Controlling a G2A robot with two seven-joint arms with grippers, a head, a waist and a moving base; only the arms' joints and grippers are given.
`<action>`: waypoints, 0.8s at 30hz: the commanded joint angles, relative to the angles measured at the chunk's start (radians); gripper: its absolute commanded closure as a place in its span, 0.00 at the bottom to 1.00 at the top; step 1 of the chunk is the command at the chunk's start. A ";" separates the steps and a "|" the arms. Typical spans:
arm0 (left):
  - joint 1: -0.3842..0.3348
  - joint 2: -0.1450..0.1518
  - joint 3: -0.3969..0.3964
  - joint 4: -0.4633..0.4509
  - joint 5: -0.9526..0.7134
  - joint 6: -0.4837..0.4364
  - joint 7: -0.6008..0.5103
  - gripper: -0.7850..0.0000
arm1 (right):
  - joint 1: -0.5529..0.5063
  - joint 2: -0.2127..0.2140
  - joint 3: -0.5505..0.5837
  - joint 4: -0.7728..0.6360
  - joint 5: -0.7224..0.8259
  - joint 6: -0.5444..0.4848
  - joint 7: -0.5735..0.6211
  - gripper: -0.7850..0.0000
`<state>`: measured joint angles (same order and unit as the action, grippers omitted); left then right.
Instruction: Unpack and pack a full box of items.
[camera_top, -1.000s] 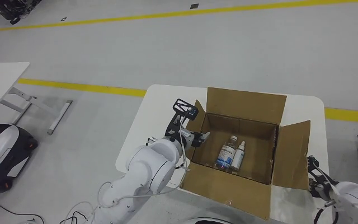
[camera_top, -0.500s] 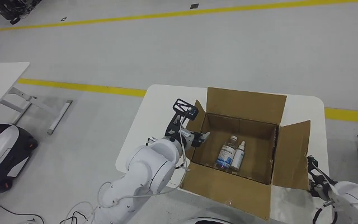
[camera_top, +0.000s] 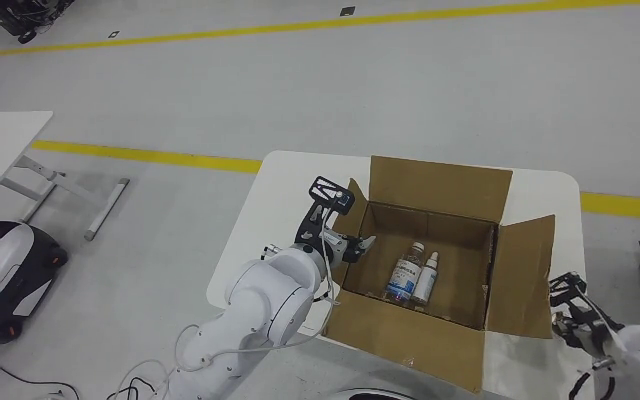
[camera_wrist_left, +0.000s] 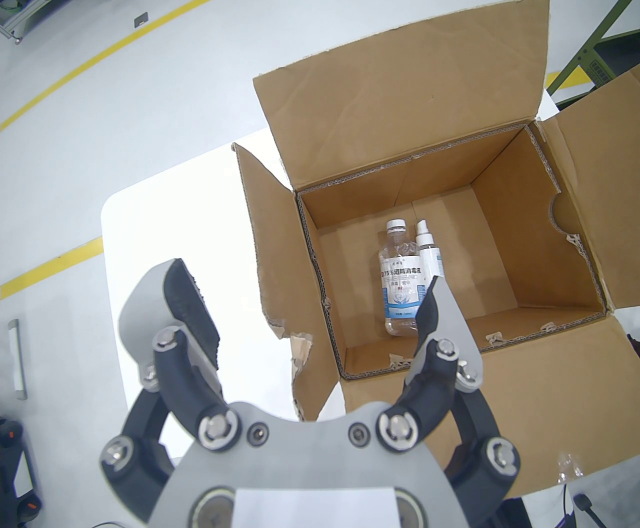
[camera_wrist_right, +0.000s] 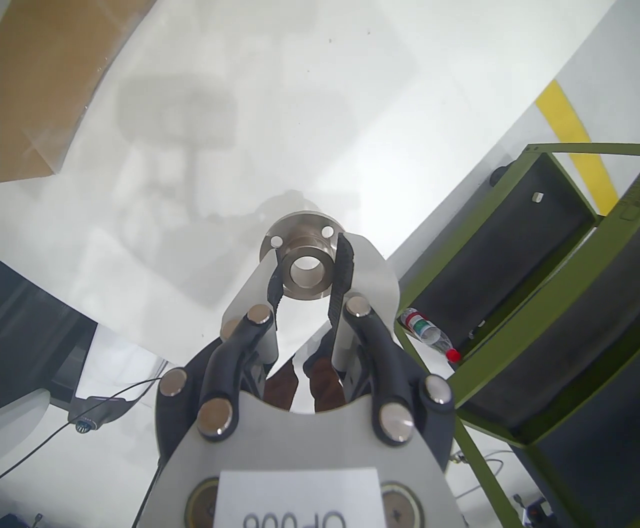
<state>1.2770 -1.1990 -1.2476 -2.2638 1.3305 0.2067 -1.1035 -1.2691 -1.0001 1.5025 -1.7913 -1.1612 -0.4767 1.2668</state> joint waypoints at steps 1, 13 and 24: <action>0.000 0.000 0.000 0.000 0.000 0.000 0.000 0.00 | -0.021 0.004 0.037 -0.035 0.021 0.004 -0.001 1.00; 0.000 0.000 0.000 0.000 0.000 0.000 0.000 0.00 | -0.174 0.029 0.325 -0.319 0.196 -0.003 -0.021 1.00; 0.000 0.000 0.000 0.000 0.000 0.000 0.000 0.00 | -0.211 0.041 0.368 -0.524 0.207 -0.019 -0.076 1.00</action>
<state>1.2770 -1.1990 -1.2476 -2.2638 1.3305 0.2067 -1.1035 -1.4825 -0.9603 1.8755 -2.2999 -0.9511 -0.4914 1.1905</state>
